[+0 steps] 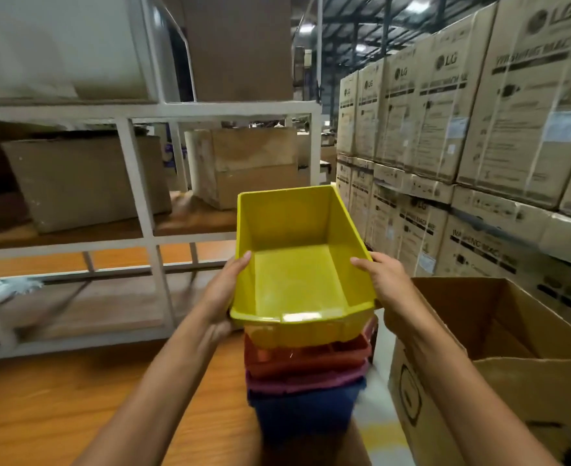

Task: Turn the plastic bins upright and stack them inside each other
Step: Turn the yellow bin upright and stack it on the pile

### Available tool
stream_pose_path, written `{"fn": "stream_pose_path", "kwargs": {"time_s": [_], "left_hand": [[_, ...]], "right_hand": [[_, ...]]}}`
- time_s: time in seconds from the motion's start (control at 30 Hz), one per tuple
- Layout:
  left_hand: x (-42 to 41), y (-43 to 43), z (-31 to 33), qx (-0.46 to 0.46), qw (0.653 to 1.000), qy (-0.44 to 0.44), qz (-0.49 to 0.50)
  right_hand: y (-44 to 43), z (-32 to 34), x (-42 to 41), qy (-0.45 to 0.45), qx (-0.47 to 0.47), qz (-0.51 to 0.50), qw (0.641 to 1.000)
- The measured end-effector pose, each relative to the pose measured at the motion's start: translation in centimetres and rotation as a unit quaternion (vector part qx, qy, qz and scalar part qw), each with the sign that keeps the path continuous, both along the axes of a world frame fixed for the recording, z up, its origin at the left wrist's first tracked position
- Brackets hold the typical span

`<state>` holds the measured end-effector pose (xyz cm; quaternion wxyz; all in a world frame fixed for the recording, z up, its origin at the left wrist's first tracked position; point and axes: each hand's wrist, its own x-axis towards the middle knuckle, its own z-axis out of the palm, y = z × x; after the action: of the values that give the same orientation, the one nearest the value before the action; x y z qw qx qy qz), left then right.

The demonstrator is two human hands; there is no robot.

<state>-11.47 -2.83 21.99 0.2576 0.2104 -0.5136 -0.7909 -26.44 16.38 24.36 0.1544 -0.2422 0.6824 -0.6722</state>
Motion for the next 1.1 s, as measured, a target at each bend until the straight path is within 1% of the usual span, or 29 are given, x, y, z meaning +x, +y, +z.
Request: {"fn": "stream_pose_path", "kwargs": {"time_s": [0.13,0.17,0.23,0.3,0.47,0.5,0.57,0.63,0.7,0.77,0.8,0.87,0.93,1.0,1.1], "left_hand": [[-1.7,-2.1,-1.5,0.034,0.999,-0.036,-0.015],[-1.9,-2.3,-2.1,0.039,0.998,-0.047,-0.013],[-2.0,-2.8,-3.6,0.043,0.997,-0.064,-0.001],[-1.8,-2.9,-4.6,0.032,0.996,-0.079,0.013],[-1.8,-2.6,-5.9,-0.006,0.993,-0.113,0.041],[-1.8,-2.5,-5.9,-0.019,0.991,-0.118,0.052],[-2.0,-2.3,-5.7,-0.051,0.988,-0.125,0.075],[-2.1,-2.3,-5.2,-0.084,0.985,-0.123,0.090],[-2.3,-2.2,-4.8,-0.116,0.980,-0.131,0.093],[-2.7,-1.9,-4.7,-0.151,0.973,-0.150,0.088],[-2.9,-1.6,-4.8,-0.169,0.970,-0.154,0.088],[-3.1,-1.1,-5.0,-0.199,0.960,-0.174,0.096],[-2.9,-1.0,-5.3,-0.239,0.942,-0.204,0.116],[-2.6,-0.5,-5.0,-0.303,0.917,-0.220,0.134],[-2.5,0.8,-4.1,-0.414,0.871,-0.185,0.186]], "right_hand": [[-2.3,-1.3,-1.7,-0.047,0.032,0.008,0.998],[-2.6,-1.6,-1.7,-0.050,0.046,0.010,0.998],[-3.1,-2.4,-2.1,-0.027,0.077,0.023,0.996],[-3.4,-3.0,-2.1,-0.007,0.104,0.040,0.994],[-3.1,-6.3,-4.0,-0.050,0.129,0.087,0.987],[-3.1,-6.4,-4.0,-0.044,0.135,0.087,0.986],[-3.3,-7.0,-4.5,-0.010,0.152,0.085,0.985],[-3.4,-6.6,-4.5,0.055,0.185,0.064,0.979],[-3.5,-6.2,-4.4,0.132,0.227,0.054,0.963],[-3.5,-6.4,-4.3,0.192,0.269,0.088,0.940],[-3.4,-6.6,-4.2,0.209,0.288,0.108,0.928],[-3.1,-7.3,-4.1,0.227,0.297,0.130,0.918],[-2.9,-7.8,-4.3,0.252,0.287,0.125,0.916],[-2.9,-7.9,-4.5,0.278,0.272,0.113,0.914],[-2.7,-7.8,-4.6,0.310,0.239,0.101,0.915]]}}
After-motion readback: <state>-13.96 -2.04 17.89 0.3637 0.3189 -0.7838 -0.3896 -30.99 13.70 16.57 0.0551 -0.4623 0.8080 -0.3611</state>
